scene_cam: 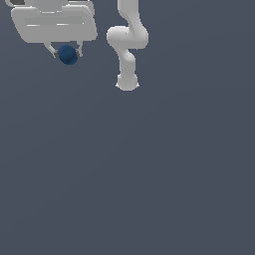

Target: Pick up the object and move it to a goal position.

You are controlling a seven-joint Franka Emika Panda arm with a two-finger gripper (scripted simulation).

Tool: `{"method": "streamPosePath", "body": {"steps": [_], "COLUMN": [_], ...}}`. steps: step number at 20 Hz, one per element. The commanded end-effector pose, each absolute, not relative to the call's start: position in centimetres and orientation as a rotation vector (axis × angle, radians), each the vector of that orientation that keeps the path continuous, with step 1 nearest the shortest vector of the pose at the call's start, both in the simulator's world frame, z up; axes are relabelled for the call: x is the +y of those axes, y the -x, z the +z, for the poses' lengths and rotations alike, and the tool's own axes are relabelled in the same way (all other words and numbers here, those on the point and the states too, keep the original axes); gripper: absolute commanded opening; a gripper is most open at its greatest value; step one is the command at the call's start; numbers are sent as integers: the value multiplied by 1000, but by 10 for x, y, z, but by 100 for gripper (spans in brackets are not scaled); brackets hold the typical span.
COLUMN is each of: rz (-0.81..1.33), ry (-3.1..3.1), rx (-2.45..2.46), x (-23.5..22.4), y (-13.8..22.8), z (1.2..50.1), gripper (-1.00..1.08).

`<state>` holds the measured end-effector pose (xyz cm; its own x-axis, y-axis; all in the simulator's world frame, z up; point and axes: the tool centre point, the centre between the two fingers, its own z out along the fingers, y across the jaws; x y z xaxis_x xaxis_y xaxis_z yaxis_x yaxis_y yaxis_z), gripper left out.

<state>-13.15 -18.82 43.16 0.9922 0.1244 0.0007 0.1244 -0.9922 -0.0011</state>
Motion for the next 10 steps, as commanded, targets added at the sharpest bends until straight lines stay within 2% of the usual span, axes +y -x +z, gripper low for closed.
{"method": "streamPosePath", "body": {"steps": [1,10], "rz": [0,0], "ry": [3135,3135], "rx": [-197,-198], "x": [-196,-205], "y": [134,135], "z": [444,458], "gripper": [-100,-100]}}
